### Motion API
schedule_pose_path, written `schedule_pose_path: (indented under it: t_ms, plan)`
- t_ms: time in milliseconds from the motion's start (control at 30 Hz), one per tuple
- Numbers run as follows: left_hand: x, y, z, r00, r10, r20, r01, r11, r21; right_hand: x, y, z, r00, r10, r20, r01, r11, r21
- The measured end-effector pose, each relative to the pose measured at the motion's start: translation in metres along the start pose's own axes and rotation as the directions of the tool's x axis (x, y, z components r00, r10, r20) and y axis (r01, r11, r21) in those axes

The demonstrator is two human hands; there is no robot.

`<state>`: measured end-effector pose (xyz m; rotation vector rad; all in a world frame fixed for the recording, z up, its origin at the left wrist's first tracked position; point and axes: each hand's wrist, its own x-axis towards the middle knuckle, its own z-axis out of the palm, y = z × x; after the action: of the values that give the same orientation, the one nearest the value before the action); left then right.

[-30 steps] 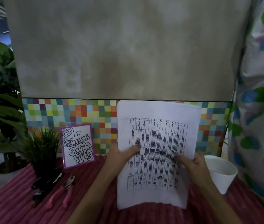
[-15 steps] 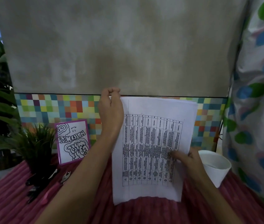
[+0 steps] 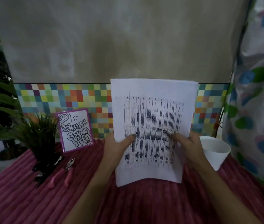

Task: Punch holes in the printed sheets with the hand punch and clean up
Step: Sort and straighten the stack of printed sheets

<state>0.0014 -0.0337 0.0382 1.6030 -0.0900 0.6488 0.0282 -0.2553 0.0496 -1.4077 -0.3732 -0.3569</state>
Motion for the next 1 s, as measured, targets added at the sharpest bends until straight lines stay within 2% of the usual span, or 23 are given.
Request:
schedule_pose_path:
  t_ms: [100, 167, 233, 367, 567, 600, 667, 733, 800, 900, 1000]
  plan:
    - [0.001, -0.005, 0.001, 1.0, 0.016, -0.022, -0.017, 0.999, -0.042, -0.002, 0.001, 0.001, 0.999, -0.03, -0.03, 0.031, 0.999, 0.025]
    - [-0.004, -0.013, 0.001, 1.0, -0.006, -0.02, 0.006, 1.0, -0.011, -0.006, 0.008, 0.002, 0.999, -0.012, -0.032, 0.013, 0.999, 0.034]
    - [-0.011, -0.022, 0.001, 0.997, -0.079, -0.007, 0.079, 0.997, -0.014, -0.01, 0.016, 0.004, 0.997, 0.036, -0.064, -0.034, 0.999, 0.032]
    - [-0.016, -0.032, -0.001, 0.979, -0.189, 0.078, 0.191, 0.981, -0.017, -0.011, 0.022, 0.004, 0.993, 0.032, -0.112, -0.035, 0.999, -0.027]
    - [-0.001, -0.016, -0.005, 0.97, -0.178, 0.168, 0.162, 0.981, 0.102, 0.004, 0.007, 0.005, 0.992, -0.01, -0.123, -0.024, 0.962, -0.273]
    - [0.0, -0.014, -0.006, 0.955, -0.218, 0.203, 0.197, 0.973, 0.116, 0.006, 0.003, 0.002, 0.992, 0.022, -0.126, -0.059, 0.953, -0.298]
    - [-0.005, -0.02, -0.008, 0.906, -0.347, 0.243, 0.307, 0.933, 0.188, 0.002, 0.014, -0.006, 0.977, 0.178, -0.115, -0.208, 0.914, -0.349]
    - [-0.02, -0.035, -0.009, 0.859, -0.459, 0.228, 0.402, 0.879, 0.255, -0.013, 0.038, -0.009, 0.923, 0.37, -0.104, -0.38, 0.838, -0.393]
    - [-0.036, -0.055, -0.009, 0.847, -0.506, 0.164, 0.454, 0.849, 0.271, -0.026, 0.063, -0.012, 0.861, 0.495, -0.115, -0.489, 0.742, -0.459]
    - [-0.047, -0.072, -0.009, 0.867, -0.495, 0.054, 0.445, 0.82, 0.359, -0.03, 0.084, -0.019, 0.838, 0.53, -0.128, -0.511, 0.68, -0.527]
    - [-0.051, -0.072, -0.01, 0.865, -0.502, 0.023, 0.423, 0.752, 0.505, -0.03, 0.088, -0.017, 0.846, 0.516, -0.136, -0.485, 0.638, -0.598]
